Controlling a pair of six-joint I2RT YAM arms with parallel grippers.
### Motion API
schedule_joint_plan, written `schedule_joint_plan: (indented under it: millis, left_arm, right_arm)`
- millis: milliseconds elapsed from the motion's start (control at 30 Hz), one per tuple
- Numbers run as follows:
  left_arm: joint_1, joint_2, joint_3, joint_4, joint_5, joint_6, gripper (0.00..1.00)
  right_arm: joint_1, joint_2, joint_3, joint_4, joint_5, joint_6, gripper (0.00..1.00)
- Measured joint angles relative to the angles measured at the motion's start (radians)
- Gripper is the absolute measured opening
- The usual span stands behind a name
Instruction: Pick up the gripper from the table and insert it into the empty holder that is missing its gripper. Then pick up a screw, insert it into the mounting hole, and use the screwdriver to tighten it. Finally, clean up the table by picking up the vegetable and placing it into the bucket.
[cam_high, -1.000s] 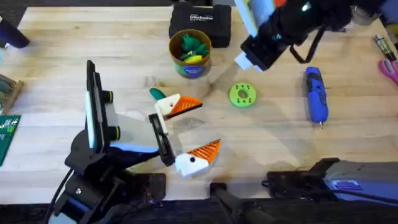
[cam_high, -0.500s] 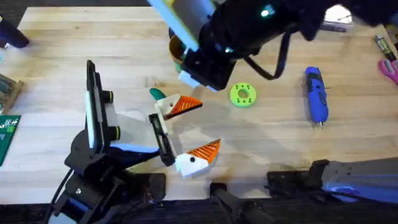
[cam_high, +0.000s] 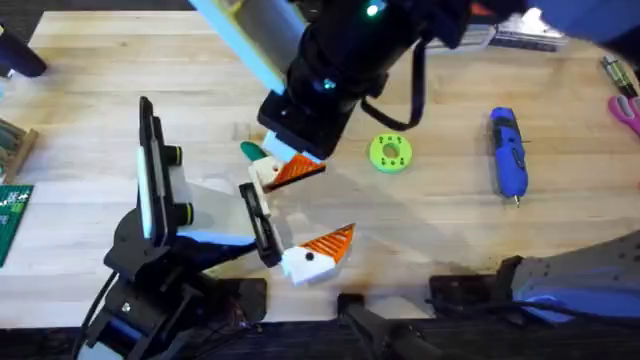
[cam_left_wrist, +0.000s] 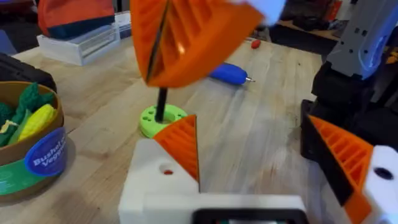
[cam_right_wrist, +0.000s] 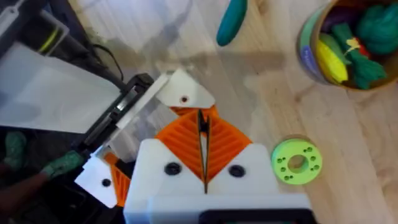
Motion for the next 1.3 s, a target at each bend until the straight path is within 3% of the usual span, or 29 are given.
schedule_joint_plan:
  millis: [1300]
  left_arm:
    - [0.000,0.000,0.000,-0.001,0.000,-0.001,0.985]
  right_arm:
    - [0.038,0.086,0.000,-0.010,-0.023,0.007,0.008]
